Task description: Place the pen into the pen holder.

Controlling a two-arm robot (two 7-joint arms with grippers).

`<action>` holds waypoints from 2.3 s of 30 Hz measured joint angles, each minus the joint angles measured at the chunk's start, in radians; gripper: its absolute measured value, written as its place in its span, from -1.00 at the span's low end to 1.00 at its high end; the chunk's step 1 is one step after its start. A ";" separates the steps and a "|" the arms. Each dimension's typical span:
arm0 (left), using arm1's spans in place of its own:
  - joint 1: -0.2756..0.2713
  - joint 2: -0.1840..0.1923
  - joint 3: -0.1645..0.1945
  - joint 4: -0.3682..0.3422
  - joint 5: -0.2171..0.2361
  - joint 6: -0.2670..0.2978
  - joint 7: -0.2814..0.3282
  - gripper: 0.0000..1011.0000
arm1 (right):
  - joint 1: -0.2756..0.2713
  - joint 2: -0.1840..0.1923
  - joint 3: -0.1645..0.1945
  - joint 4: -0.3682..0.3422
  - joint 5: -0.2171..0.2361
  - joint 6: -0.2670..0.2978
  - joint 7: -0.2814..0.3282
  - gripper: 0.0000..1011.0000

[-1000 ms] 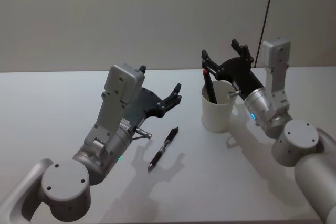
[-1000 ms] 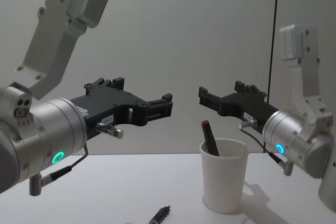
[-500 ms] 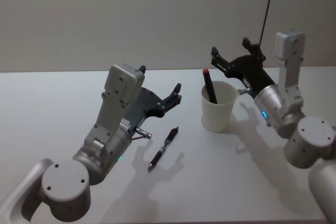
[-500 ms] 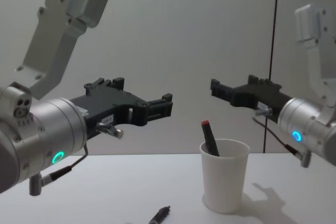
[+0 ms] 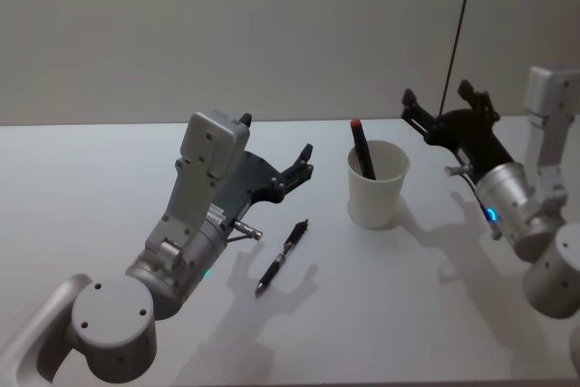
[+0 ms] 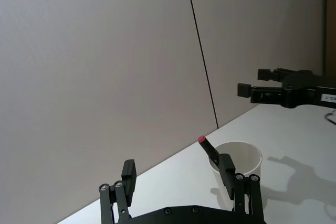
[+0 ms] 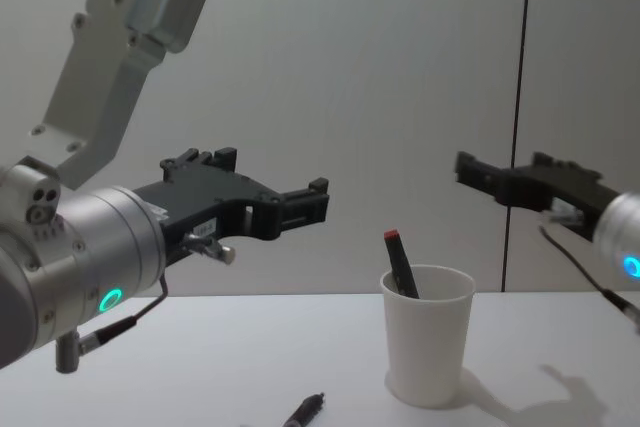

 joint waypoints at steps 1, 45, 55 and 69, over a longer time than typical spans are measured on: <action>0.000 0.000 0.000 0.000 0.000 0.000 0.000 1.00 | -0.007 0.003 0.002 -0.009 0.004 0.005 -0.004 0.98; 0.000 0.000 0.000 0.000 0.000 0.000 0.000 1.00 | -0.233 0.102 0.079 -0.264 0.092 0.155 -0.105 0.98; -0.002 -0.003 -0.007 0.002 -0.024 0.027 -0.008 0.99 | -0.241 0.106 0.081 -0.272 0.092 0.160 -0.107 0.98; -0.024 -0.014 -0.026 0.024 -0.098 0.139 -0.042 1.00 | -0.245 0.108 0.083 -0.276 0.092 0.163 -0.108 0.98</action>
